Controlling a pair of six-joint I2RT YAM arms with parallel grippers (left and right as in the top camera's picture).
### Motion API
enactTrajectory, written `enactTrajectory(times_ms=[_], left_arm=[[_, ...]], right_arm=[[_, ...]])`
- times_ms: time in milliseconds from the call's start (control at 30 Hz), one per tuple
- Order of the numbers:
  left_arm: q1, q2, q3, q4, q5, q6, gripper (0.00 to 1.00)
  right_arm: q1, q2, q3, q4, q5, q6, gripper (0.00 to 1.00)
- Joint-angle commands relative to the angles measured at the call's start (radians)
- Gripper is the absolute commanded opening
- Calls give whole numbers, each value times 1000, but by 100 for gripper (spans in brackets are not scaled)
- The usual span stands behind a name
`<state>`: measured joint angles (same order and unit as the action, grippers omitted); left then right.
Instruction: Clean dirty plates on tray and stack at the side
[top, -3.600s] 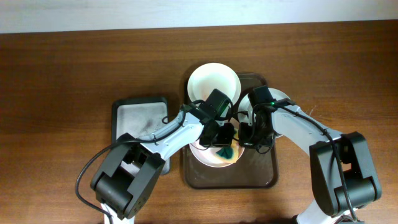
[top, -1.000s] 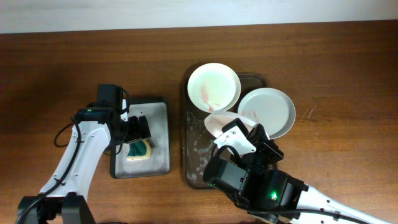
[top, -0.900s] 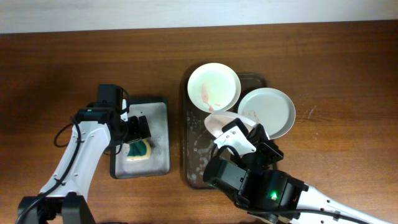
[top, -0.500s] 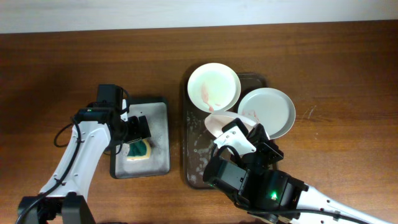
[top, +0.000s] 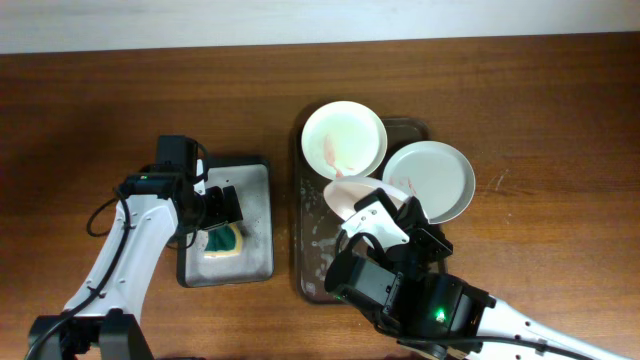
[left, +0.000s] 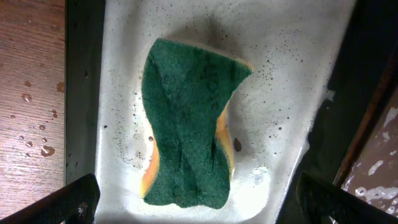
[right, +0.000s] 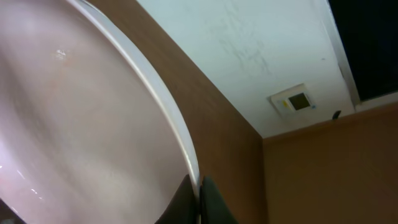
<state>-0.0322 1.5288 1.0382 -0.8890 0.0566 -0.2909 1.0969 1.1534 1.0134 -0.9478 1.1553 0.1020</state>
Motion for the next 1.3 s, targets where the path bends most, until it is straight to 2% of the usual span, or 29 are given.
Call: enactTrajectory(times_ms=[0, 33, 67, 100, 167, 233, 267, 300, 333, 367, 400, 433, 500, 533, 600, 667, 733, 1167, 1267], left_arm=[[5, -5, -8, 2, 8, 5, 99], [5, -5, -8, 2, 8, 5, 99], [5, -5, -8, 2, 8, 5, 99], [5, -5, -8, 2, 8, 5, 100], [5, -5, -8, 2, 8, 5, 99], [5, -5, -8, 3, 8, 5, 99], [5, -5, -8, 2, 8, 5, 99], [5, -5, -8, 2, 8, 5, 99], [5, -5, -8, 2, 8, 5, 99], [5, -5, -8, 2, 8, 5, 99], [5, -5, -8, 2, 8, 5, 99], [5, -5, -8, 2, 8, 5, 99], [5, -5, -8, 2, 8, 5, 99], [5, -5, -8, 2, 8, 5, 99], [5, -5, -8, 2, 8, 5, 99], [5, -5, -8, 2, 8, 5, 100], [5, -5, -8, 2, 8, 5, 99], [5, -5, -8, 2, 8, 5, 100], [5, -5, -8, 2, 8, 5, 99]], right_arm=[[-9, 0, 7, 31, -38, 70, 4], [-4, 1, 7, 26, -90, 6, 4], [-10, 3, 7, -13, -7, -4, 4], [-29, 3, 7, -9, 56, 91, 4], [-29, 3, 7, 2, -44, -5, 4], [-48, 4, 7, -32, 82, 53, 4], [-62, 4, 8, -6, 70, 116, 4], [-63, 4, 9, 24, -43, 62, 4], [-65, 5, 9, 5, -34, 6, 4], [-77, 5, 9, -2, 24, 77, 4], [-77, 5, 10, 30, -35, 95, 4], [-63, 5, 11, 23, -102, -21, 4], [-63, -1, 11, -26, 73, 40, 4], [-61, -3, 13, 4, 54, 84, 4], [-58, 0, 13, -13, 13, -12, 4], [-58, 0, 14, -18, 22, 49, 4], [-57, 0, 13, -26, -22, 49, 4], [-57, 0, 13, -25, -18, 49, 4], [-59, 0, 13, -24, 45, 50, 4]])
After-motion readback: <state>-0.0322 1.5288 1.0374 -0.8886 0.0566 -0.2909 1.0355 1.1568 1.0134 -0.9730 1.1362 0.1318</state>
